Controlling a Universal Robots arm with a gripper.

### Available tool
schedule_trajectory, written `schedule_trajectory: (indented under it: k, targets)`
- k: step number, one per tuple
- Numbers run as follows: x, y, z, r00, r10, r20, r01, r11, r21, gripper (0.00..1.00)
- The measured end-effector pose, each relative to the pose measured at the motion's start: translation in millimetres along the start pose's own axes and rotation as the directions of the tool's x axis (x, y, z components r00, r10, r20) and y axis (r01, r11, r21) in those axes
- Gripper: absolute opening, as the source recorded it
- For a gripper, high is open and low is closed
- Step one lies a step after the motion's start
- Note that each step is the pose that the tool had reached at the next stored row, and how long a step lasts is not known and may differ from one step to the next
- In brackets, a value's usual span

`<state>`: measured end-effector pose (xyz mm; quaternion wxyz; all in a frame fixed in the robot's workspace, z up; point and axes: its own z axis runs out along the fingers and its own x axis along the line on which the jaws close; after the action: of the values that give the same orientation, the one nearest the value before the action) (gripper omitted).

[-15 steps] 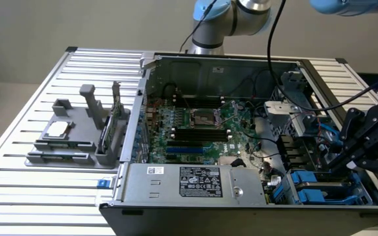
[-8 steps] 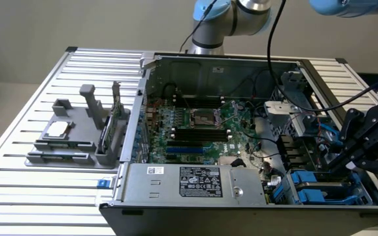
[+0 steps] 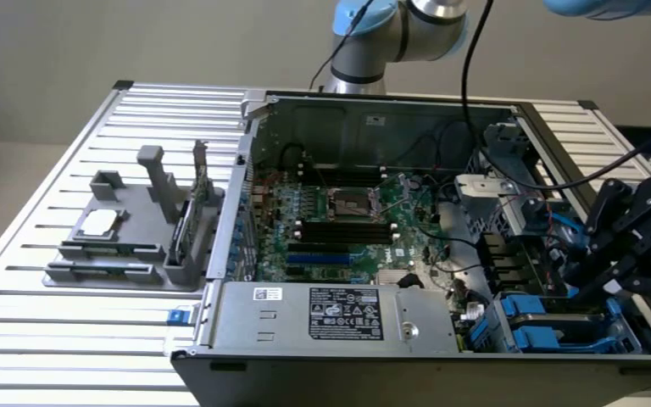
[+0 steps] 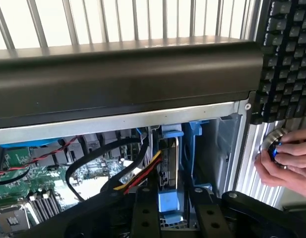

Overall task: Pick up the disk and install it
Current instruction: 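Insert the first disk wire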

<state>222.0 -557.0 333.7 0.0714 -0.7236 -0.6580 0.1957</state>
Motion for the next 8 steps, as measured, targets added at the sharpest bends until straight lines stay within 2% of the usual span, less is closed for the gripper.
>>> schedule_trajectory:
  k: [4, 8]
  targets:
    - [-3.9, -5.6, -4.6, 1.0000, 0.000, 0.0002, 0.000, 1.0000, 0.0005, 0.30]
    - [-8.2, -19.4, -1.6, 1.0000, 0.000, -0.0007, 0.000, 1.0000, 0.0006, 0.30]
